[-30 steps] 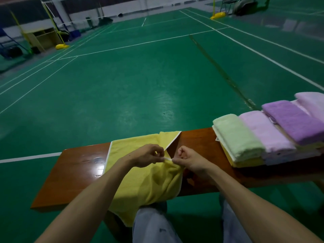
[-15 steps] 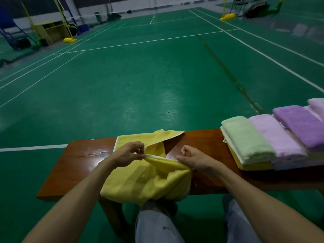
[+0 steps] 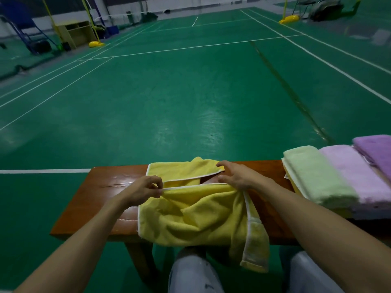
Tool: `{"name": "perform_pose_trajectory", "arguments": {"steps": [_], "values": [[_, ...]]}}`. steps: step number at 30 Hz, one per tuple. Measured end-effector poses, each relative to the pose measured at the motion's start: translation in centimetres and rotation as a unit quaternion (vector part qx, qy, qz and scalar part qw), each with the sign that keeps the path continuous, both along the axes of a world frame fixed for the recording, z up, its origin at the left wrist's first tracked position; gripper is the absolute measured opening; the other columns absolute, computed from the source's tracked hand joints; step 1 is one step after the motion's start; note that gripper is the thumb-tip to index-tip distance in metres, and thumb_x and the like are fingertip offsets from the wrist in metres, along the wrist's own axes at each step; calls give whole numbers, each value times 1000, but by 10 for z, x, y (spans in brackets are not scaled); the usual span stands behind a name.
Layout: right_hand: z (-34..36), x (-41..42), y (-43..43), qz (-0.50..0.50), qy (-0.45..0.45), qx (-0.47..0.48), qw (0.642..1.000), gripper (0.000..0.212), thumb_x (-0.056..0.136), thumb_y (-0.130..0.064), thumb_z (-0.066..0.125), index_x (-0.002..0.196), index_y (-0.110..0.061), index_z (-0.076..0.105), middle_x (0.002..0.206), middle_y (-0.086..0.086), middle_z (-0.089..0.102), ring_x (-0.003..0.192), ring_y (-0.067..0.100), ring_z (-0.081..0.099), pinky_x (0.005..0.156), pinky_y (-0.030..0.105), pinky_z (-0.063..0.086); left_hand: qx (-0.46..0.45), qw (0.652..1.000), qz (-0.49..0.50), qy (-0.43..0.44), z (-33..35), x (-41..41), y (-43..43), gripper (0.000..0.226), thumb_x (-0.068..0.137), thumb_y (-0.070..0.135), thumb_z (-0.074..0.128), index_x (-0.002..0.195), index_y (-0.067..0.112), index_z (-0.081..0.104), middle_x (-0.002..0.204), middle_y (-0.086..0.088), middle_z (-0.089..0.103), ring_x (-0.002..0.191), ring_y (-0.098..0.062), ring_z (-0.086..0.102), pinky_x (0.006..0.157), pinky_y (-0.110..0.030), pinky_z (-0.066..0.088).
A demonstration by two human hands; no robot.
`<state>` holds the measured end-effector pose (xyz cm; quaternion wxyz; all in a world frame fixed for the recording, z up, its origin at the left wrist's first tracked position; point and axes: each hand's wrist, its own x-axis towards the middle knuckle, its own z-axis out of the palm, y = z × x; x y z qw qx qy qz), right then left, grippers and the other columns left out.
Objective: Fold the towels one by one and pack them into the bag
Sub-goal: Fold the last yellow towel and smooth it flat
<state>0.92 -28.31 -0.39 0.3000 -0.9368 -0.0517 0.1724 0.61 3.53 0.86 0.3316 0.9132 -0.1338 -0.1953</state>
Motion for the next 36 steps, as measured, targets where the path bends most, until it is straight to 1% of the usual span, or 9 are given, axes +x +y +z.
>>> {"name": "perform_pose_trajectory", "arguments": {"steps": [3, 7, 12, 14, 17, 21, 25, 30, 36], "values": [[-10, 20, 6, 26, 8, -46, 999, 58, 98, -43, 54, 150, -33, 32, 148, 9, 47, 131, 28, 48, 101, 34, 41, 32, 999, -13, -33, -4, 5, 1, 16, 92, 23, 63, 79, 13, 60, 82, -8, 69, 79, -19, 66, 74, -29, 52], [-18, 32, 14, 52, 25, -102, 993, 55, 98, -47, 49, 148, -29, 37, 152, 7, 42, 134, 28, 44, 106, 36, 39, 88, 987, -29, -128, -18, 18, 2, 32, 86, 33, 69, 63, 24, 49, 69, 7, 52, 63, -6, 45, 56, -14, 34], [-20, 36, 12, 36, 20, -118, 992, 48, 99, -47, 47, 144, -29, 45, 149, 6, 45, 133, 29, 46, 106, 40, 41, 52, 985, -17, -165, -39, 28, 8, 36, 84, 26, 73, 59, 33, 48, 81, 1, 57, 66, -8, 49, 60, -12, 35], [-18, 36, 11, 24, 20, -118, 993, 44, 99, -46, 47, 141, -32, 49, 137, 8, 58, 118, 28, 60, 97, 39, 50, 46, 982, 9, -182, -45, 29, 11, 37, 82, 23, 75, 58, 33, 48, 81, 3, 57, 65, -3, 50, 60, -11, 36], [-14, 36, 10, -16, 42, -94, 995, 37, 100, -40, 47, 137, -38, 52, 77, 3, 72, 59, 18, 72, 60, 33, 61, 32, 976, 72, -202, -48, 37, 19, 33, 81, 24, 76, 60, 31, 52, 79, 5, 57, 63, -1, 53, 57, -11, 37], [-14, 35, 7, -53, 23, -81, 995, 36, 98, -39, 51, 134, -36, 58, 62, -3, 67, 48, 15, 68, 50, 26, 55, 39, 979, 89, -179, -51, 43, 28, 28, 83, 18, 74, 68, 32, 56, 82, 9, 59, 70, -12, 61, 53, -12, 38], [-15, 26, 7, -60, 1, -115, 991, 50, 90, -56, 58, 134, -32, 58, 78, -3, 72, 50, 13, 65, 65, 30, 58, 61, 985, 67, -149, -54, 45, 33, 30, 84, 8, 70, 72, 31, 56, 81, 12, 59, 73, -13, 60, 55, -9, 38], [-16, 11, 20, -34, 25, -180, 983, 96, 50, -99, 51, 111, -26, 63, 110, 2, 66, 94, 25, 61, 82, 38, 52, 41, 989, 43, -136, -51, 41, 32, 18, 81, 22, 76, 73, 24, 61, 78, 2, 62, 68, -13, 59, 60, -25, 47], [-9, -5, 31, 8, 78, -206, 975, 119, 45, -97, 57, 132, -17, 45, 127, 6, 58, 108, 25, 57, 79, 38, 46, 66, 985, 46, -151, -51, 41, 25, 22, 81, 25, 76, 75, 7, 65, 72, 1, 62, 64, -18, 58, 53, -14, 42]]}}
